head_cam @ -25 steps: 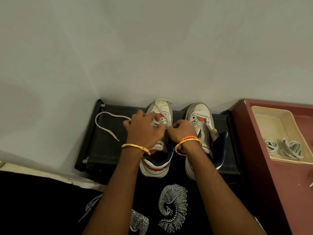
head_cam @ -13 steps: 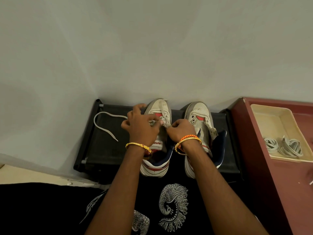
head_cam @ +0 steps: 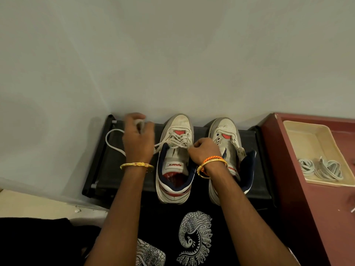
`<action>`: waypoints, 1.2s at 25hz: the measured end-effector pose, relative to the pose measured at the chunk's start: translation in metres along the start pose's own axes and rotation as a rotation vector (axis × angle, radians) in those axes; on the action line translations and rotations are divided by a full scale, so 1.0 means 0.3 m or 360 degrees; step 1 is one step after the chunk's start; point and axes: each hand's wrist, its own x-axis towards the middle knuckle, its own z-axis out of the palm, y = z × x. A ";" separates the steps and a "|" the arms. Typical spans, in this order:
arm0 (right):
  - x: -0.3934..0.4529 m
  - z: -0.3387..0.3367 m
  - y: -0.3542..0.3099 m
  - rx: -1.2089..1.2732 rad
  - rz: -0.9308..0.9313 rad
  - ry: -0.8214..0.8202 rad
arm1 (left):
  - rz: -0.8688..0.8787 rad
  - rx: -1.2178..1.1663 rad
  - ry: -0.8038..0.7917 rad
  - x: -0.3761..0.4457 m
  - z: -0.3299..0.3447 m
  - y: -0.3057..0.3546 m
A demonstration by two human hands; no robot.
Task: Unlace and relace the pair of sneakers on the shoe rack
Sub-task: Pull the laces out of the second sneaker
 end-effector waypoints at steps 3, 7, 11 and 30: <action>0.000 0.000 -0.001 -0.0012 0.0007 0.0003 | 0.0490 0.1475 -0.0713 -0.066 0.076 -0.046; 0.000 -0.003 0.000 -0.0042 -0.0001 0.0016 | 0.0524 0.1828 -0.0802 -0.089 0.148 -0.058; -0.001 0.000 0.000 -0.0047 0.0011 0.0022 | 0.0468 0.1811 -0.0709 -0.082 0.150 -0.068; -0.015 0.049 -0.034 -0.0773 -0.0714 0.0166 | -0.0319 0.1263 -0.0652 -0.076 0.019 -0.084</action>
